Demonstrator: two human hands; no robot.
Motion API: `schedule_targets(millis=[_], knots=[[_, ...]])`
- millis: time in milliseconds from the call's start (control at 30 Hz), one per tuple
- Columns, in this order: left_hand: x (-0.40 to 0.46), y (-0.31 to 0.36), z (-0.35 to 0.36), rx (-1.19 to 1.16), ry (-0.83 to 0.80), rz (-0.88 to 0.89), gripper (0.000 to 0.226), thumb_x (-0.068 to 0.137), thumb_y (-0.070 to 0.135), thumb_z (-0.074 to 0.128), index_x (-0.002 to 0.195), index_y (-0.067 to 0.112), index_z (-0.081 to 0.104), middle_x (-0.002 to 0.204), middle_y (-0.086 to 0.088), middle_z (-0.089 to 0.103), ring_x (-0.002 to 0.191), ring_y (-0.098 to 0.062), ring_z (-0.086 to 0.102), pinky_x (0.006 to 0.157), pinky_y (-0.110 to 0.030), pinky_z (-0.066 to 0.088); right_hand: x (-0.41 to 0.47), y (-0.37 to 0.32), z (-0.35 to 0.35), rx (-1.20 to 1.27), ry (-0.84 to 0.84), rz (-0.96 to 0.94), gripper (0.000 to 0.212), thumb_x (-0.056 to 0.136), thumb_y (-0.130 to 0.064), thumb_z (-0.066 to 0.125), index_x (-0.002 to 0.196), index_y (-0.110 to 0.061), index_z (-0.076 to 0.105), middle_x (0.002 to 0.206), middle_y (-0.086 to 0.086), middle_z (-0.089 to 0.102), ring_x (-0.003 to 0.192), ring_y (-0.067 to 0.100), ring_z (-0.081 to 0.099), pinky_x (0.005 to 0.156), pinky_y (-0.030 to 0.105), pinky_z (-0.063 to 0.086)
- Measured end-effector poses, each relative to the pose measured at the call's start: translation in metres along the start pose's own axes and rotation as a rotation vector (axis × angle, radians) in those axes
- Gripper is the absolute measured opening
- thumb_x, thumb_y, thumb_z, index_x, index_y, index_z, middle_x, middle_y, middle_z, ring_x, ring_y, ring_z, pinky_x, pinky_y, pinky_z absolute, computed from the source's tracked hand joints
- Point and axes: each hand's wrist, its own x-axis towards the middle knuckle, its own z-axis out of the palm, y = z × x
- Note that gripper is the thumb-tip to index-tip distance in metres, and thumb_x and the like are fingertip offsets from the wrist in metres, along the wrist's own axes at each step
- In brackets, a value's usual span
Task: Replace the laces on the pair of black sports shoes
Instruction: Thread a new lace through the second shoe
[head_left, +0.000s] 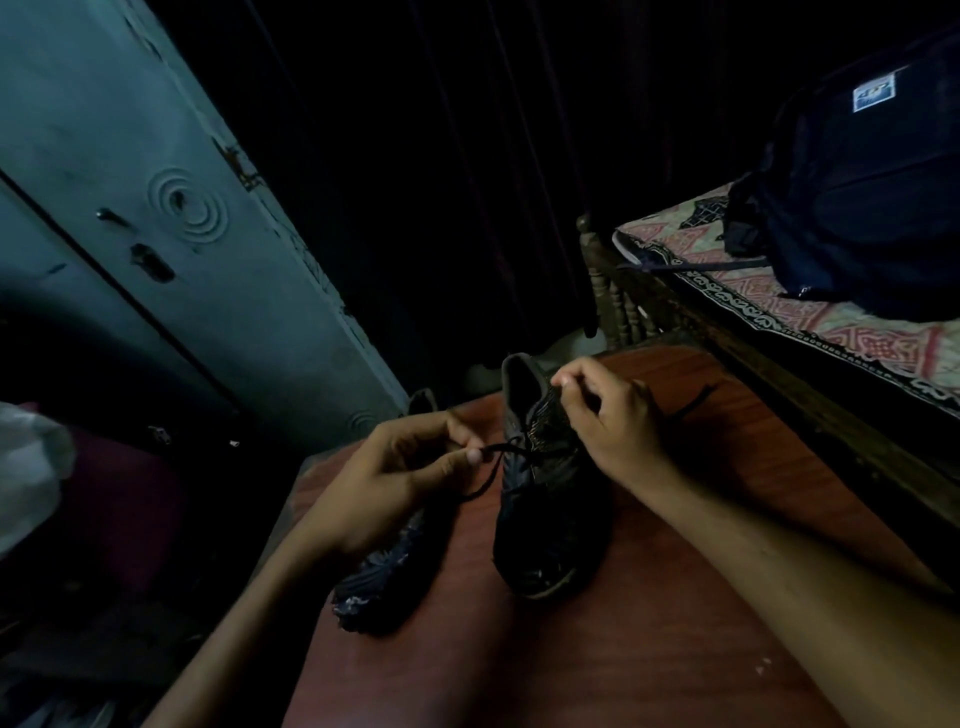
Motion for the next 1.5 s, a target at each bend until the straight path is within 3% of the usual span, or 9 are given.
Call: schedule_targets(millis=[100,200,300,433,533,733,1000,1233,1500], knots=[[0.0,-0.004,-0.001,-0.011,0.053,0.012,0.01,0.096,0.017,0.069,0.093,0.008,0.072,0.087,-0.018,0.068,0.083,-0.02,0.061,0.079,-0.036,0.048,-0.004,-0.015,-0.005,0.137,-0.144,-0.059,0.029,0.101,-0.038,0.043,0.114,-0.02,0.062,0.067,-0.011,0.061,0.056,0.009,0.061,0.051,0.031,0.047],[0.002,-0.004,0.003,-0.071,0.105,0.043,0.013,0.093,0.01,0.064,0.097,-0.002,0.07,0.084,-0.003,0.071,0.079,-0.012,0.063,0.074,-0.022,0.052,-0.009,-0.029,-0.01,0.204,-0.315,-0.132,0.044,0.097,-0.053,0.041,0.125,-0.024,0.058,0.07,-0.014,0.055,0.061,0.0,0.057,0.056,0.02,0.044],[0.007,-0.001,0.005,-0.108,0.126,0.073,0.015,0.094,0.006,0.062,0.1,-0.006,0.068,0.085,-0.005,0.072,0.079,-0.011,0.066,0.073,-0.022,0.054,-0.015,-0.036,-0.008,0.097,-0.454,-0.165,0.043,0.087,-0.069,0.052,0.115,-0.036,0.058,0.08,-0.016,0.061,0.072,0.002,0.061,0.061,0.03,0.052],[0.014,-0.002,0.0,-0.13,0.173,0.111,0.005,0.095,0.013,0.07,0.091,0.011,0.073,0.086,-0.01,0.068,0.082,-0.019,0.062,0.079,-0.036,0.049,-0.011,-0.02,0.002,0.002,-0.321,-0.183,0.033,0.096,-0.054,0.051,0.087,-0.024,0.06,0.071,-0.01,0.058,0.064,0.016,0.061,0.052,0.04,0.05],[0.013,-0.011,-0.005,-0.168,0.203,0.127,0.01,0.088,0.022,0.07,0.088,0.013,0.07,0.089,-0.014,0.064,0.088,-0.026,0.057,0.084,-0.044,0.043,0.0,0.003,0.004,0.013,-0.209,-0.022,0.045,0.1,-0.052,0.04,0.085,-0.015,0.061,0.083,-0.004,0.067,0.077,0.021,0.066,0.064,0.044,0.053],[0.002,-0.037,0.001,-0.058,0.151,0.141,0.019,0.087,0.028,0.064,0.094,0.012,0.072,0.095,-0.01,0.069,0.093,-0.02,0.063,0.085,-0.035,0.047,0.002,0.007,0.002,0.065,-0.103,0.031,0.051,0.104,-0.044,0.031,0.088,-0.012,0.068,0.085,-0.008,0.064,0.083,0.011,0.062,0.074,0.013,0.042],[0.051,-0.082,0.041,0.348,0.424,0.254,0.031,0.099,0.012,0.065,0.126,0.025,0.07,0.121,0.015,0.068,0.11,-0.006,0.065,0.089,-0.026,0.054,0.001,0.004,-0.001,0.059,-0.1,0.271,0.041,0.094,-0.062,0.022,0.074,-0.037,0.047,0.076,-0.013,0.055,0.077,-0.004,0.053,0.07,0.01,0.036],[0.065,-0.112,0.051,0.307,0.361,0.237,0.031,0.099,0.011,0.064,0.125,0.026,0.07,0.127,0.02,0.058,0.109,-0.007,0.061,0.078,-0.014,0.045,0.0,0.003,0.002,0.125,-0.156,0.256,0.032,0.101,-0.048,0.043,0.085,-0.023,0.054,0.066,-0.015,0.054,0.059,0.004,0.049,0.057,0.03,0.039],[0.068,-0.121,0.051,0.17,0.375,0.202,0.028,0.097,0.013,0.067,0.121,0.028,0.071,0.12,0.017,0.055,0.107,-0.004,0.057,0.083,-0.019,0.044,-0.008,-0.005,0.007,0.268,-0.266,0.327,0.014,0.092,-0.011,0.071,0.094,-0.024,0.075,0.087,-0.003,0.077,0.081,0.011,0.073,0.071,0.026,0.057]])
